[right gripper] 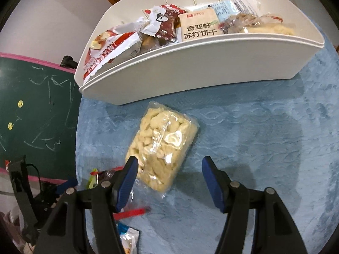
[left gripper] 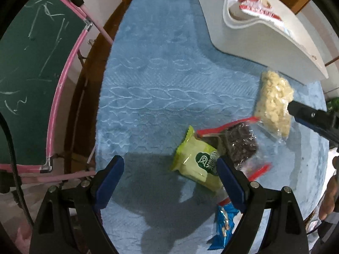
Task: Organize snacks
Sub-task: 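Grasp the green pastry packet with the left tool while the right tool grasps the cashew bag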
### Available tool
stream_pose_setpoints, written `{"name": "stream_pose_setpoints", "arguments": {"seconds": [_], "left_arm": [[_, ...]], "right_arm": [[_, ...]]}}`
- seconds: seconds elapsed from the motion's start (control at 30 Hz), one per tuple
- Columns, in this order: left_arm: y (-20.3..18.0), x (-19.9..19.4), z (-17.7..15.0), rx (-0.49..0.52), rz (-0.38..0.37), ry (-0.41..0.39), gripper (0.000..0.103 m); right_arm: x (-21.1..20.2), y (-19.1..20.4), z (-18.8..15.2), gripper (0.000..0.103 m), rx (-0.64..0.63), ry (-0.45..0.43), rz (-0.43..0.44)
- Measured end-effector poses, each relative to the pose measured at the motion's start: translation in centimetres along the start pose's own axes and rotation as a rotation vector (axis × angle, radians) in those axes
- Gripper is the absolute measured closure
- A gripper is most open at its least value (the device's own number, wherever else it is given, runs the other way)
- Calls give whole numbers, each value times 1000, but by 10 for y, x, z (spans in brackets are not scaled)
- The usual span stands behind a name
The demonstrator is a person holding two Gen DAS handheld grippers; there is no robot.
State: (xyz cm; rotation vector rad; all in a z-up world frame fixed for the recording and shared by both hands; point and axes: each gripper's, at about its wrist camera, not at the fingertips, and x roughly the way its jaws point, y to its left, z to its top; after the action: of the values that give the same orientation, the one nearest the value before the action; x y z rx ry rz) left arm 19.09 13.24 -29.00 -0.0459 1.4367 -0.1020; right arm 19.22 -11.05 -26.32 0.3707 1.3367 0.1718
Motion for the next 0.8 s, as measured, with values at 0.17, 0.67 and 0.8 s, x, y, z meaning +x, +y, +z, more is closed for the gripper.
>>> {"name": "stream_pose_setpoints", "arguments": {"seconds": [0.17, 0.67, 0.8], "left_arm": [[-18, 10, 6, 9, -57, 50, 17], [-54, 11, -4, 31, 28, 67, 31], [-52, 3, -9, 40, -2, 38, 46]], "right_arm": [[15, 9, 7, 40, 11, 20, 13], [30, 13, 7, 35, -45, -20, -14], [23, 9, 0, 36, -52, -28, -16]]}}
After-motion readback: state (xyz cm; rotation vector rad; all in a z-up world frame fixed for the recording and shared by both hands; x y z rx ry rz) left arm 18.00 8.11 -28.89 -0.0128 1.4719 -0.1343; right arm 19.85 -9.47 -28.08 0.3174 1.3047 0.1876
